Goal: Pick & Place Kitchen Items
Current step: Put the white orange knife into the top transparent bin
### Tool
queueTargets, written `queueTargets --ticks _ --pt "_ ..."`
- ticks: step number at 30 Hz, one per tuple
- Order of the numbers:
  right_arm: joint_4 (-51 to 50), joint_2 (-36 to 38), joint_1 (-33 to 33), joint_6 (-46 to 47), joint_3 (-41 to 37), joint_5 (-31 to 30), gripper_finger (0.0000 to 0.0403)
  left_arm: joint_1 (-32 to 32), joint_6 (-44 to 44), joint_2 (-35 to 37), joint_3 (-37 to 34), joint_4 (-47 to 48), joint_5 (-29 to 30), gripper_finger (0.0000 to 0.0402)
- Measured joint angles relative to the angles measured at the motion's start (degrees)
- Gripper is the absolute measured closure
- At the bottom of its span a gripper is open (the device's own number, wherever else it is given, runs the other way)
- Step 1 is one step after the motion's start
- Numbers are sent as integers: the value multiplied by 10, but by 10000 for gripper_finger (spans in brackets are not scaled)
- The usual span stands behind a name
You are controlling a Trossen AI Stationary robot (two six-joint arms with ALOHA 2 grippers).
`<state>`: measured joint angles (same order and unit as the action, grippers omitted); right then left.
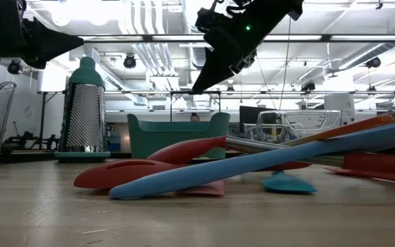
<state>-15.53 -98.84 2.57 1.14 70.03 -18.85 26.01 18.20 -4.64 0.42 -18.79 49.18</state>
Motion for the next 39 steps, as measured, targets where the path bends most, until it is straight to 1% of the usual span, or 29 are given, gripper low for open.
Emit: queueTargets --ticks 3,7,10,13,15,21,27,31,34,39 --pt "-3 0 6 -7 -4 0 245 0 0 0 0 0 0 390" --pt "-18 -1 12 -16 -18 3 236 0 0 0 0 0 0 390" --pt "-26 -1 13 -17 -30 33 226 0 0 0 0 0 0 390" --pt "-25 -1 15 -7 -39 90 216 0 0 0 0 0 0 390" --pt "-20 -1 18 24 -41 118 210 0 0 0 0 0 0 390" --pt "-46 -1 40 131 -38 133 199 0 0 0 0 0 0 390" --pt "-150 -1 60 269 -20 208 204 0 0 0 0 0 0 390" --pt "-205 -1 74 329 -11 258 203 0 0 0 0 0 0 390" --pt "-207 -1 87 359 -12 271 199 0 0 0 0 0 0 390" --pt "-206 -1 110 408 -12 264 195 0 0 0 0 0 0 390"
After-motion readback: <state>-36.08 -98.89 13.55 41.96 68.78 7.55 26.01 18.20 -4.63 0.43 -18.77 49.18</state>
